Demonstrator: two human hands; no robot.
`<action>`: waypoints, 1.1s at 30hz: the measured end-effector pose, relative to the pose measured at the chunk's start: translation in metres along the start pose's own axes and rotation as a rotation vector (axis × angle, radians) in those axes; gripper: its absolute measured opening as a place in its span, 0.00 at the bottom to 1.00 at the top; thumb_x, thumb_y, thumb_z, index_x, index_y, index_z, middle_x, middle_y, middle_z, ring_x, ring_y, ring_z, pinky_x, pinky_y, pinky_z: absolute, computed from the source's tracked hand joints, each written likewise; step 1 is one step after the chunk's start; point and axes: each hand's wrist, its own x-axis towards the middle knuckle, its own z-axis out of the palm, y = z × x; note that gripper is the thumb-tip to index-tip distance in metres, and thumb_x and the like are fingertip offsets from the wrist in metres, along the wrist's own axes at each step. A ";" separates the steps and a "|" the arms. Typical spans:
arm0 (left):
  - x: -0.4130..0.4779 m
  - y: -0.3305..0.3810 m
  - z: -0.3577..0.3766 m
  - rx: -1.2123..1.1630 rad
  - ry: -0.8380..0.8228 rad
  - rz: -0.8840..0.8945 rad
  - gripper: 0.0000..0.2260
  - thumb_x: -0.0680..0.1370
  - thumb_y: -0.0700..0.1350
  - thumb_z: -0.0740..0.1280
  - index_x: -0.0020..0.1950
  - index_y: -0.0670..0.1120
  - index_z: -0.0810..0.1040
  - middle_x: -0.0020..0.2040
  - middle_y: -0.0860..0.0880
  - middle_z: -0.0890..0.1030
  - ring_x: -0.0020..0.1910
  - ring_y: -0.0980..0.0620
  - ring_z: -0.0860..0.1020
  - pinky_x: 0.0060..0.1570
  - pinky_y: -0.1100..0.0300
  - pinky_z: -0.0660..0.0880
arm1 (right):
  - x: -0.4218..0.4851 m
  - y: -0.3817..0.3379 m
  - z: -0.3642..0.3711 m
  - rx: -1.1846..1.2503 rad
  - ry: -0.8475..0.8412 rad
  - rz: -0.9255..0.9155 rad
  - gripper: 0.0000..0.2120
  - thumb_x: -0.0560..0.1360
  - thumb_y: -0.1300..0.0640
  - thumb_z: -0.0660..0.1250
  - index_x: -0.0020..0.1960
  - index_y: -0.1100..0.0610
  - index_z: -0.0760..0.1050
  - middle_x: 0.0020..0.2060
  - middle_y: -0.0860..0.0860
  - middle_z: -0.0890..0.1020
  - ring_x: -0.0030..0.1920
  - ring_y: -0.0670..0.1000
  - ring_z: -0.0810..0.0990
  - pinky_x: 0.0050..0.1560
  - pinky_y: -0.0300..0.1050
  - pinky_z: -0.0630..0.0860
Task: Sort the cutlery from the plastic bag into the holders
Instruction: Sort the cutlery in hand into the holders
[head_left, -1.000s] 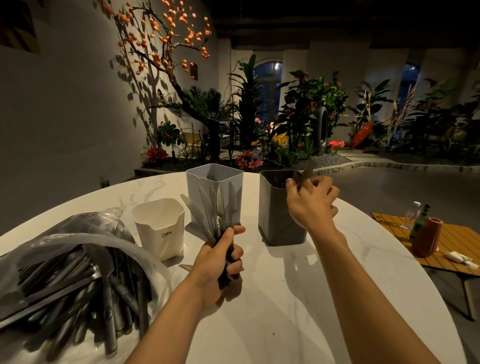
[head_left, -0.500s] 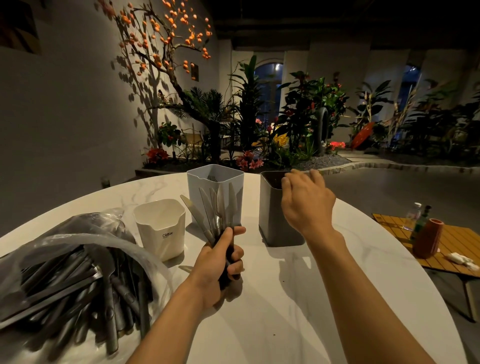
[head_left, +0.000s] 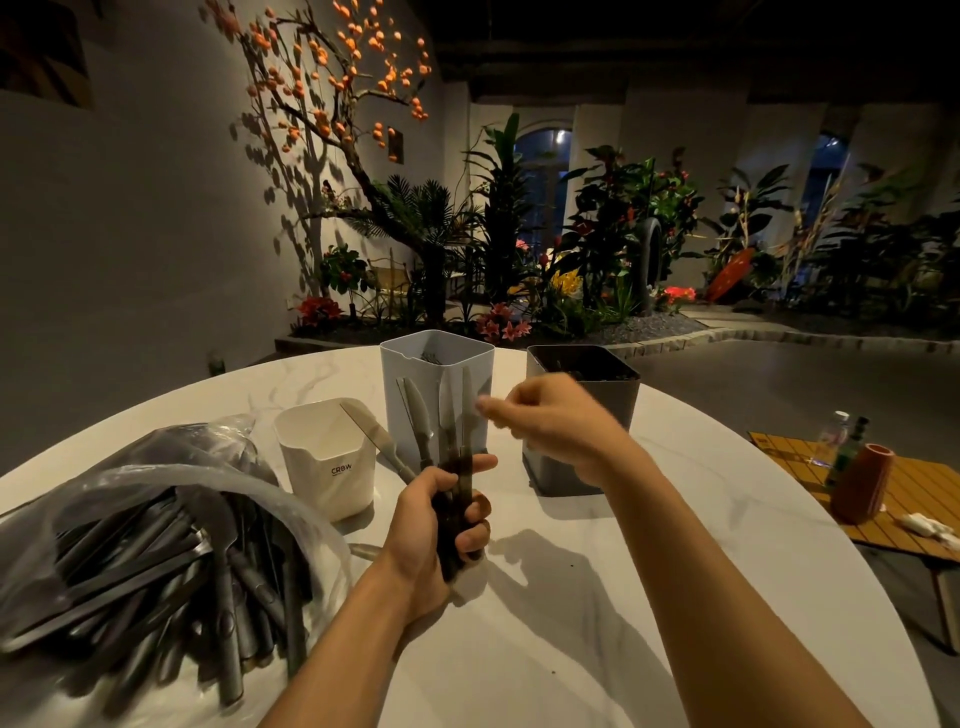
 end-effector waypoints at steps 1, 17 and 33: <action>-0.001 0.000 0.000 0.023 -0.001 -0.004 0.19 0.82 0.47 0.53 0.60 0.40 0.80 0.32 0.46 0.69 0.26 0.53 0.65 0.28 0.61 0.63 | -0.001 0.003 0.007 -0.040 -0.066 0.060 0.25 0.76 0.41 0.70 0.50 0.65 0.80 0.40 0.63 0.80 0.37 0.50 0.74 0.37 0.42 0.72; 0.001 0.001 0.002 0.063 0.018 -0.040 0.19 0.84 0.51 0.56 0.64 0.42 0.80 0.35 0.42 0.78 0.26 0.52 0.71 0.26 0.61 0.68 | -0.005 0.007 0.010 0.259 -0.161 0.061 0.13 0.80 0.52 0.68 0.55 0.62 0.79 0.41 0.56 0.83 0.35 0.46 0.74 0.34 0.39 0.67; 0.005 -0.003 -0.003 0.106 0.037 0.020 0.19 0.85 0.48 0.54 0.60 0.40 0.82 0.33 0.41 0.77 0.23 0.53 0.64 0.28 0.60 0.61 | 0.003 0.005 -0.049 0.296 0.738 -0.283 0.07 0.83 0.53 0.63 0.46 0.50 0.74 0.45 0.53 0.82 0.47 0.50 0.83 0.45 0.37 0.80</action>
